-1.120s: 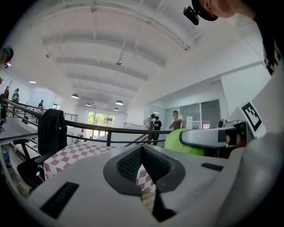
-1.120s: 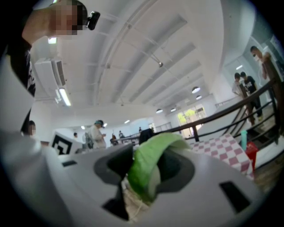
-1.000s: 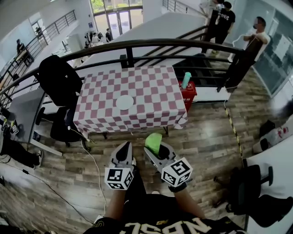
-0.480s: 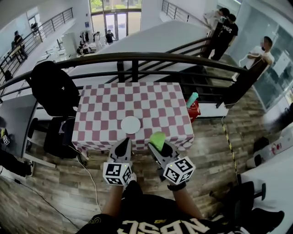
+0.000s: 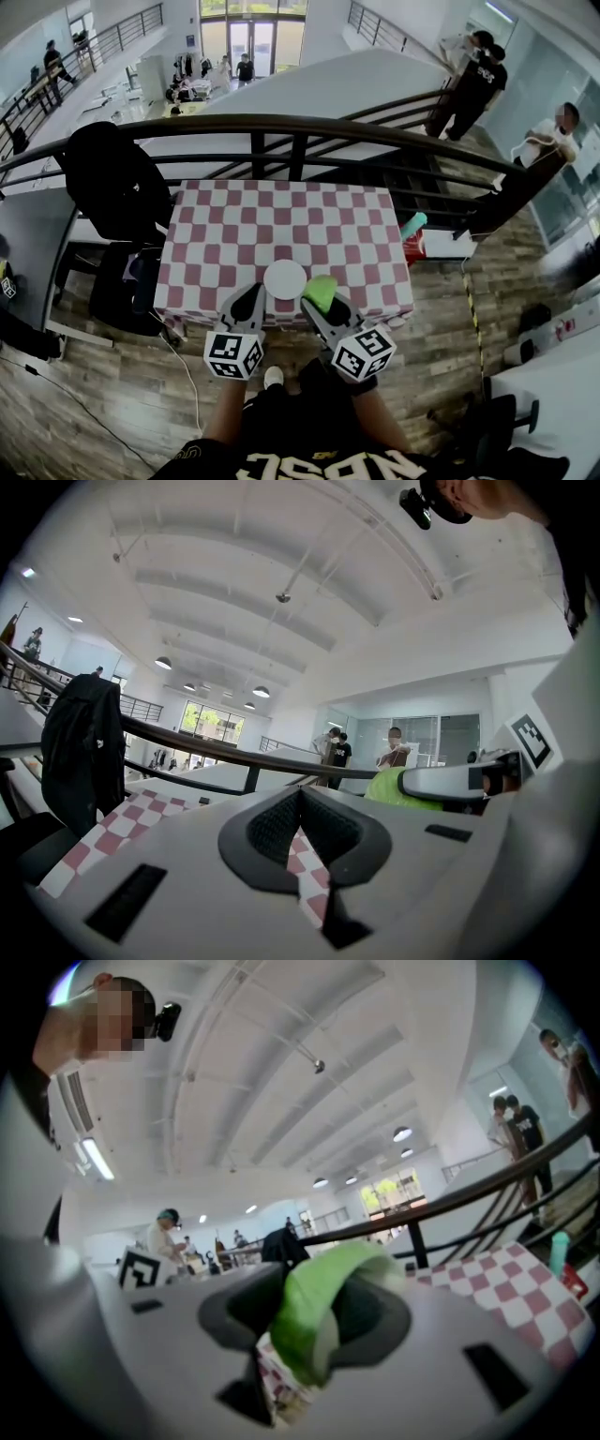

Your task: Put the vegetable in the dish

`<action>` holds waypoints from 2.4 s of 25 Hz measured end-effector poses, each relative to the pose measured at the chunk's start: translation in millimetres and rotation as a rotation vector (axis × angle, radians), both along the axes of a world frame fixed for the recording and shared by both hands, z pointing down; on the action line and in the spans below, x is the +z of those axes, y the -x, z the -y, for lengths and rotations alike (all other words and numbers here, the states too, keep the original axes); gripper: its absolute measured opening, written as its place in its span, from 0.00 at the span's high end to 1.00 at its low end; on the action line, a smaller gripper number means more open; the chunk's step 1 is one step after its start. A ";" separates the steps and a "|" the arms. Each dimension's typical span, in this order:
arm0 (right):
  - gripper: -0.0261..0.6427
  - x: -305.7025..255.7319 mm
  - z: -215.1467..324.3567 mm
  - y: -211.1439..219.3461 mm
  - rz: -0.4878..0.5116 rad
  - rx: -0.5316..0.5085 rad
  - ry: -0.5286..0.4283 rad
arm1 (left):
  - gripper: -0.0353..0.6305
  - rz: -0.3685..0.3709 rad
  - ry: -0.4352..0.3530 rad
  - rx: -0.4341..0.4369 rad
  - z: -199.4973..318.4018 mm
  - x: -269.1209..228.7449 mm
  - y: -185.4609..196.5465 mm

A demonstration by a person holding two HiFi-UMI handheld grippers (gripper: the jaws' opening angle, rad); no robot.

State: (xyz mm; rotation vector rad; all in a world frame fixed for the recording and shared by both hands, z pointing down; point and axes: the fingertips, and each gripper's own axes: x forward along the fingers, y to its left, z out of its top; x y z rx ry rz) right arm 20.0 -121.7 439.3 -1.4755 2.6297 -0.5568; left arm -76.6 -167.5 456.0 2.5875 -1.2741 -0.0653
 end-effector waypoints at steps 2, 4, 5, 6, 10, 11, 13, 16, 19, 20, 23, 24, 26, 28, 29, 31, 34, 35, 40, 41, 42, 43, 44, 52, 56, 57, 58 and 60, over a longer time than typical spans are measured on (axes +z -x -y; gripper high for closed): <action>0.71 9.8 10.7 -6.2 0.010 0.004 0.019 | 0.92 0.009 0.013 -0.007 9.8 8.7 0.5; 0.71 21.1 22.5 -12.7 0.020 0.000 0.042 | 0.92 0.013 0.030 -0.025 19.7 18.4 2.1; 0.71 27.6 28.3 -15.6 0.025 -0.006 0.053 | 0.92 0.015 0.038 -0.036 24.3 23.9 3.0; 0.71 34.7 34.1 -18.7 0.029 -0.013 0.064 | 0.92 0.019 0.047 -0.049 29.0 30.4 3.6; 0.71 59.7 48.8 -33.3 0.039 -0.047 0.103 | 0.92 0.057 0.089 -0.072 45.3 61.1 -7.4; 0.71 66.4 49.9 -37.4 0.042 -0.058 0.115 | 0.92 0.063 0.100 -0.070 48.2 68.6 -12.8; 0.71 84.1 51.0 -45.5 0.047 -0.065 0.156 | 0.92 0.057 0.132 -0.071 53.0 83.3 -20.8; 0.71 116.3 48.0 -55.5 0.045 -0.075 0.239 | 0.92 0.041 0.182 -0.061 52.1 101.6 -30.1; 0.71 142.9 47.9 -60.3 0.048 -0.103 0.310 | 0.92 0.063 0.206 -0.047 51.5 117.0 -35.4; 0.71 150.7 47.0 -60.5 0.051 -0.117 0.333 | 0.92 0.081 0.207 -0.037 50.9 122.0 -37.2; 0.71 170.3 42.5 -60.8 0.044 -0.166 0.382 | 0.92 0.140 0.208 0.003 49.4 134.6 -43.3; 0.72 175.3 41.5 -61.5 0.041 -0.180 0.392 | 0.92 0.148 0.210 0.014 49.4 136.8 -44.3; 0.72 183.5 42.7 -62.2 0.045 -0.203 0.401 | 0.92 0.156 0.207 0.037 49.7 138.8 -43.9; 0.72 190.0 48.9 -60.7 0.057 -0.222 0.403 | 0.91 0.179 0.194 0.069 51.0 140.4 -41.6; 0.72 192.9 53.5 -59.8 0.067 -0.231 0.402 | 0.91 0.199 0.186 0.091 52.0 142.4 -41.2; 0.72 198.8 65.4 -58.1 0.094 -0.257 0.399 | 0.91 0.242 0.173 0.147 54.3 149.2 -44.6; 0.72 210.6 81.9 -52.5 0.146 -0.315 0.413 | 0.87 0.332 0.148 0.266 51.9 160.7 -56.9; 0.72 213.9 85.9 -49.5 0.171 -0.335 0.421 | 0.84 0.365 0.140 0.306 49.7 165.2 -59.7; 0.72 215.4 101.3 -30.1 0.366 -0.447 0.447 | 0.41 0.412 0.177 0.542 33.3 178.9 -80.9; 0.73 214.3 103.4 -25.5 0.412 -0.476 0.449 | 0.35 0.425 0.184 0.596 29.9 180.7 -87.1; 0.73 212.4 104.8 -20.8 0.457 -0.508 0.448 | 0.29 0.443 0.185 0.641 28.3 182.9 -92.3; 0.73 208.9 105.6 -15.9 0.501 -0.542 0.443 | 0.26 0.463 0.182 0.673 28.8 185.9 -96.0; 0.73 204.4 106.3 -11.0 0.545 -0.576 0.434 | 0.22 0.479 0.181 0.693 31.3 189.6 -98.3; 0.73 181.2 103.8 13.5 0.791 -0.756 0.385 | 0.14 0.439 0.165 0.749 55.2 197.8 -110.8; 0.73 182.3 115.1 8.5 0.865 -0.740 0.380 | 0.16 0.389 0.133 0.771 62.7 193.8 -113.0; 0.73 182.0 116.7 9.3 0.877 -0.744 0.379 | 0.19 0.377 0.144 0.790 62.6 195.3 -113.1; 0.73 182.8 117.3 11.3 0.879 -0.748 0.382 | 0.20 0.375 0.158 0.807 62.1 198.3 -112.5; 0.73 189.7 115.2 15.3 0.853 -0.749 0.398 | 0.22 0.393 0.192 0.825 59.3 208.8 -110.4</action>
